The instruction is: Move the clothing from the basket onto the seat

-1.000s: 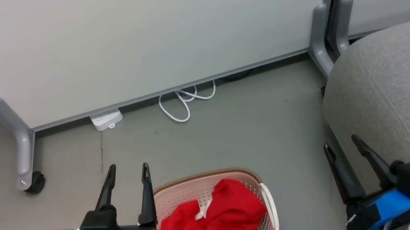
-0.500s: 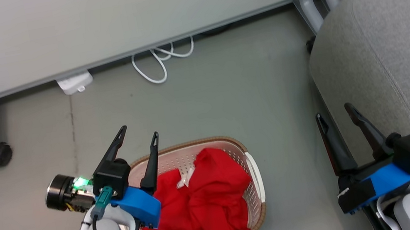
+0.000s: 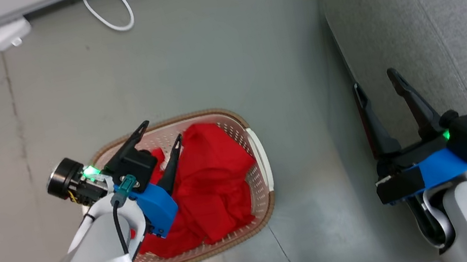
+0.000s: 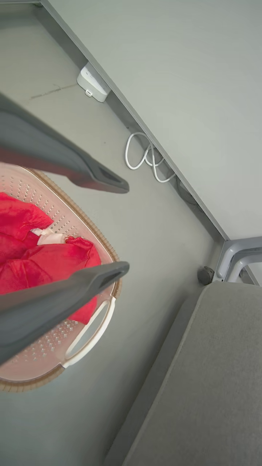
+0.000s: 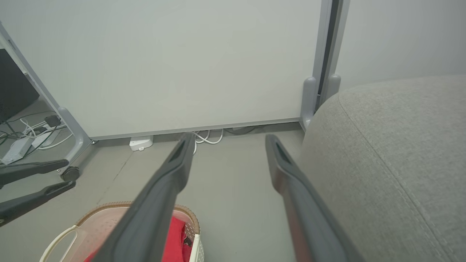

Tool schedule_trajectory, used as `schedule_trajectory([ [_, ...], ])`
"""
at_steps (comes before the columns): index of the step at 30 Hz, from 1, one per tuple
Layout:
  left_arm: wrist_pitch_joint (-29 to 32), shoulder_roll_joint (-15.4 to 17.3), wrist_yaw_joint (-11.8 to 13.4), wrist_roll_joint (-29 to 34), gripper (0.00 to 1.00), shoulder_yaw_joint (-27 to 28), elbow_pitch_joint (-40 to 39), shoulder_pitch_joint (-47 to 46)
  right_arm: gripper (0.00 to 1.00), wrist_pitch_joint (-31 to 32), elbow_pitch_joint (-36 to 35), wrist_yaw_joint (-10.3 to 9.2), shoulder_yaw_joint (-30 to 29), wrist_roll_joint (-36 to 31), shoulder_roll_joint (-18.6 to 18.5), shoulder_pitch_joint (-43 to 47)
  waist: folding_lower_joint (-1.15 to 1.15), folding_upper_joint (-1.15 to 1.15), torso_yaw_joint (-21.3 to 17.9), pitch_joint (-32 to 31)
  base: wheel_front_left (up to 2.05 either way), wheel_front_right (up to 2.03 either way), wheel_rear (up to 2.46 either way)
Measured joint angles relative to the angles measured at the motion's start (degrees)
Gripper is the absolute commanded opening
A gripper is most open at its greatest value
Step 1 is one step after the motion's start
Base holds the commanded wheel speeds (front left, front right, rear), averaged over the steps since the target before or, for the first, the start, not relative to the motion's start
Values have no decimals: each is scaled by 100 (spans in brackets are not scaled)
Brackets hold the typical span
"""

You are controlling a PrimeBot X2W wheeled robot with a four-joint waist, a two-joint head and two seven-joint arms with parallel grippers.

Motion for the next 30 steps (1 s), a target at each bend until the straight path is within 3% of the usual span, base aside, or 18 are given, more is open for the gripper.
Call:
schedule_trajectory([
  [22, 0, 402, 0, -880, 100, -2769, 1631, -1657, 100, 0, -520, 0, 31, -81, -2, -856, 0, 0, -617, 2037, 0, 0, 0],
  [30, 0, 523, 0, -1012, 100, -3229, 1987, -2233, 100, 0, -747, 0, 53, -111, -3, -988, 0, 0, -735, 2585, 0, 0, 0],
])
